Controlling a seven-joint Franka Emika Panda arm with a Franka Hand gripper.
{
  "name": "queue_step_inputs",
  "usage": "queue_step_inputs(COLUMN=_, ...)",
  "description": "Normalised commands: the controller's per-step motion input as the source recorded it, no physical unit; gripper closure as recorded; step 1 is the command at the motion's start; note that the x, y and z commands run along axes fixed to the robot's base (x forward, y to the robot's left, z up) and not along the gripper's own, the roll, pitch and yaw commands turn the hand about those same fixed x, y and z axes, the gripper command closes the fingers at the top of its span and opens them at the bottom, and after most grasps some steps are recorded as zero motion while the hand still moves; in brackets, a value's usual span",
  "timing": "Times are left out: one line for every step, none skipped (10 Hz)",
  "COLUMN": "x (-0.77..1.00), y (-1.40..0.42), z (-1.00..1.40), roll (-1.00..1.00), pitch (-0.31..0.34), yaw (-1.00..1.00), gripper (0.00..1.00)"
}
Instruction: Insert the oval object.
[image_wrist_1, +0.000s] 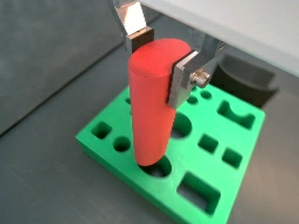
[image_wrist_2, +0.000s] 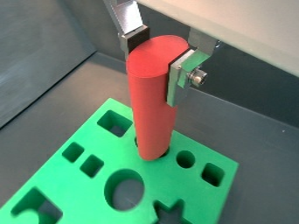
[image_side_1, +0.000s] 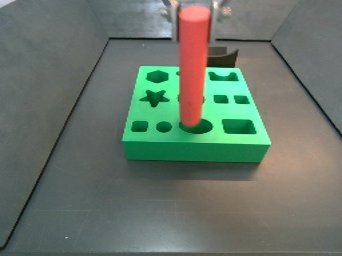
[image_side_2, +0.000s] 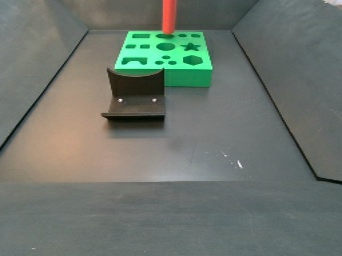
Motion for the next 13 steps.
queue_step_inputs(x=0.23, y=-0.07, z=-0.29, roll=0.04, pitch=0.000, yaw=-0.83, gripper=1.00)
queue_step_inputs(x=0.00, y=-0.03, z=-0.17, roll=0.00, pitch=0.000, yaw=-1.00, gripper=1.00)
queue_step_inputs(x=0.00, y=0.00, z=-0.13, roll=0.00, pitch=0.000, yaw=-1.00, gripper=1.00)
queue_step_inputs(x=0.00, y=0.00, z=-0.09, roll=0.00, pitch=0.000, yaw=-1.00, gripper=1.00)
queue_step_inputs(x=0.00, y=0.00, z=-0.08, roll=0.00, pitch=0.000, yaw=-1.00, gripper=1.00)
queue_step_inputs(x=0.00, y=0.00, z=-0.06, roll=0.00, pitch=0.000, yaw=-1.00, gripper=1.00)
queue_step_inputs(x=0.00, y=0.00, z=-0.05, roll=0.00, pitch=0.000, yaw=-1.00, gripper=1.00)
queue_step_inputs(x=0.00, y=0.00, z=-0.05, roll=0.00, pitch=0.000, yaw=-1.00, gripper=1.00)
queue_step_inputs(x=0.00, y=0.00, z=-0.05, roll=0.01, pitch=0.000, yaw=-1.00, gripper=1.00)
queue_step_inputs(x=0.00, y=0.00, z=-0.05, roll=0.01, pitch=0.000, yaw=-1.00, gripper=1.00)
queue_step_inputs(x=0.00, y=0.00, z=-0.05, roll=0.01, pitch=0.000, yaw=-1.00, gripper=1.00)
queue_step_inputs(x=0.00, y=0.00, z=-0.06, roll=0.02, pitch=0.000, yaw=-1.00, gripper=1.00)
queue_step_inputs(x=0.00, y=0.00, z=-0.06, roll=0.02, pitch=0.000, yaw=-1.00, gripper=1.00)
